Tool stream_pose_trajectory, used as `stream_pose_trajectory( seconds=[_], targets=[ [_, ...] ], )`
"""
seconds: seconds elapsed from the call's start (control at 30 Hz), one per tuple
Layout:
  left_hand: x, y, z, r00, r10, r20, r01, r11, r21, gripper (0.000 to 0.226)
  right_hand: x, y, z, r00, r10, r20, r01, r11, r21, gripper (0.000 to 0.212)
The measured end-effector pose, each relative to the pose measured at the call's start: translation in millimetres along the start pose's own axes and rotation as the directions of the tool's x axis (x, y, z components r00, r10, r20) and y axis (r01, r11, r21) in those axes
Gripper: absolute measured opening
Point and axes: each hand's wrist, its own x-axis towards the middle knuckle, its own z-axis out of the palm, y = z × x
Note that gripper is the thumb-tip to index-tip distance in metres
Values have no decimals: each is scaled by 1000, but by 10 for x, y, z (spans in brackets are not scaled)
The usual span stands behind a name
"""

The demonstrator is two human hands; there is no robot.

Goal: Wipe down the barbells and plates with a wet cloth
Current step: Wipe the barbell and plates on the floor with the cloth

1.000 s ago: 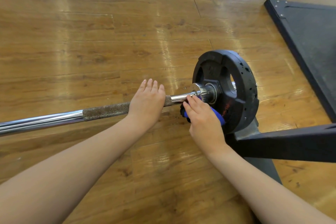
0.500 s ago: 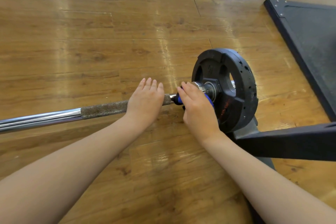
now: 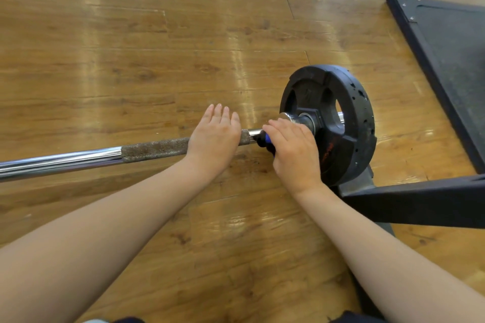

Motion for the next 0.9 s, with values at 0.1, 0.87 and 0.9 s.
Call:
stream_pose_trajectory(
  seconds=[0.1,0.87,0.9],
  targets=[
    [-2,5,39,997,13,-80,-6,996,89,51,-10,-116,87,999,-46,6,45,998,45,43],
    [45,-45,2,999,16,34,-14,998,-54,57,-112,-39,131,999,31,37,-26,991,-128,50],
    [44,-49,4,999,15,32,-13,998,-58,57,-80,-56,126,998,49,41,-44,992,-114,49]
  ],
)
